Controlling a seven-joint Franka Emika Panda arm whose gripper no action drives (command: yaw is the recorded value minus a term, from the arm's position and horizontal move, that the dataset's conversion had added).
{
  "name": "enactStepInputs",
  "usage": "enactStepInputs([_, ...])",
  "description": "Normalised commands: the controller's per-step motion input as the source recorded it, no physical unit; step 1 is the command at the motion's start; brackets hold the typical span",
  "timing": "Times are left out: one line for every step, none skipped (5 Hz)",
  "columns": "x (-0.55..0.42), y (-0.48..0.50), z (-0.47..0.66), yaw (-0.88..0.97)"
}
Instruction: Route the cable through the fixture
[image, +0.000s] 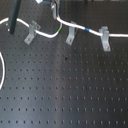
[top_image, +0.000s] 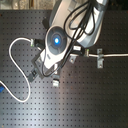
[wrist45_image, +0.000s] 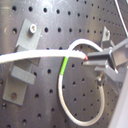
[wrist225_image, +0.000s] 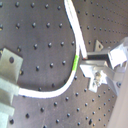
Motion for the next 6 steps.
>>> enactStepInputs([-0.131, -0.374, 0.12, 0.25])
enactStepInputs([-0.208, -0.246, 0.01, 0.18])
enactStepInputs([0.000, 0.000, -0.01, 0.00])
enactStepInputs([0.217, -0.244, -0.18, -0.07])
enactStepInputs([0.258, -0.427, -0.21, 0.00])
enactStepInputs([0.109, -0.372, -0.29, 0.00])
